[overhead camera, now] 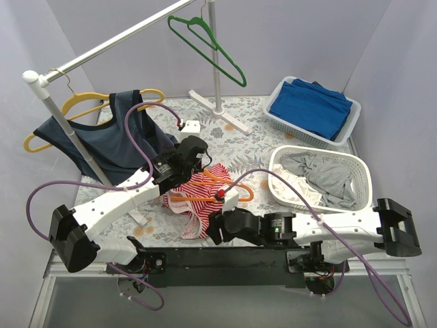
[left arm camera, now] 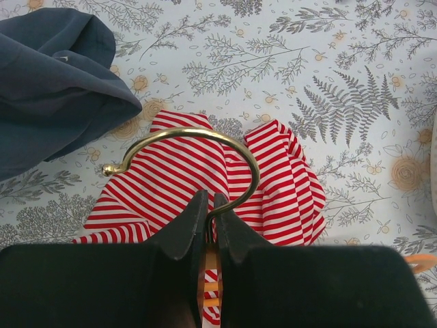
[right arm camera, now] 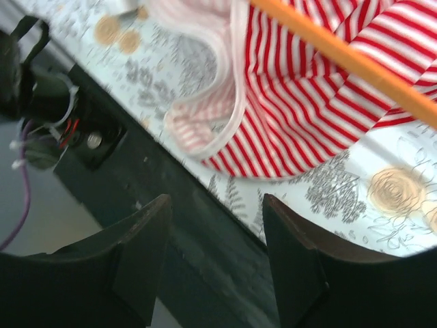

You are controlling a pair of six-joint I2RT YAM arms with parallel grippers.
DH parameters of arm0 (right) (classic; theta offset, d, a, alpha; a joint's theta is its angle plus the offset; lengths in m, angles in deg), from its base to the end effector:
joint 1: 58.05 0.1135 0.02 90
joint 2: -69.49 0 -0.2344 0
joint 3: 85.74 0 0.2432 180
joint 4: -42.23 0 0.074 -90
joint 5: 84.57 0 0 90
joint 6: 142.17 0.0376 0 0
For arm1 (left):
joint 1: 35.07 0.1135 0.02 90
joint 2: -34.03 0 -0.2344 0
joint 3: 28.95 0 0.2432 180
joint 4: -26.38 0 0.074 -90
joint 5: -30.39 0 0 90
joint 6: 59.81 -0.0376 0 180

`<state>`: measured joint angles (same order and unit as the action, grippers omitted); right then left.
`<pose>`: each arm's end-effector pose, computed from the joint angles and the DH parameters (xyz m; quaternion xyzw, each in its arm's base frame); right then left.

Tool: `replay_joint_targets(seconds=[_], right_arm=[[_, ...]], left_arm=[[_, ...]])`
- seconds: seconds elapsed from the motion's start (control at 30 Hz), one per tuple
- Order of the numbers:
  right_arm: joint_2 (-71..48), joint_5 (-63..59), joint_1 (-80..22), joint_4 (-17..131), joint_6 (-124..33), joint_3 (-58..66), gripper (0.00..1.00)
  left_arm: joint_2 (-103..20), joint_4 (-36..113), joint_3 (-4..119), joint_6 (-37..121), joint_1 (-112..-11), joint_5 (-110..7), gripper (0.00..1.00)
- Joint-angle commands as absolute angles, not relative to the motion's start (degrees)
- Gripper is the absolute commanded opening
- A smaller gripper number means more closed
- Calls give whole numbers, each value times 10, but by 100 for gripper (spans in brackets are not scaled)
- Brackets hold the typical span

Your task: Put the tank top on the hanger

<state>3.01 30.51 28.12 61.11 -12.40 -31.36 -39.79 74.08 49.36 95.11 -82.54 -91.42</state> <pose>0.0331 0.2553 0.2218 -0.2364 0.8229 0.3424 0.3868 0.2001 -0.1888 0.2851 -0.2414 0.8559 -0.1774 0.4215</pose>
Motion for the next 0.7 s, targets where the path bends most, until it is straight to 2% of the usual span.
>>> replay_joint_targets(seconds=[0.0,0.3,0.67], right_arm=[[-26,410,277,642,-66,-234,68],[-147,299,225,643,-27,-182,69],[-218,259,218,633,-58,-154,67]], left_arm=[[-384,740,519,952,-825,-929,0],[-377,750,537,946,-825,-917,0],[-365,749,520,947,-825,-917,0]])
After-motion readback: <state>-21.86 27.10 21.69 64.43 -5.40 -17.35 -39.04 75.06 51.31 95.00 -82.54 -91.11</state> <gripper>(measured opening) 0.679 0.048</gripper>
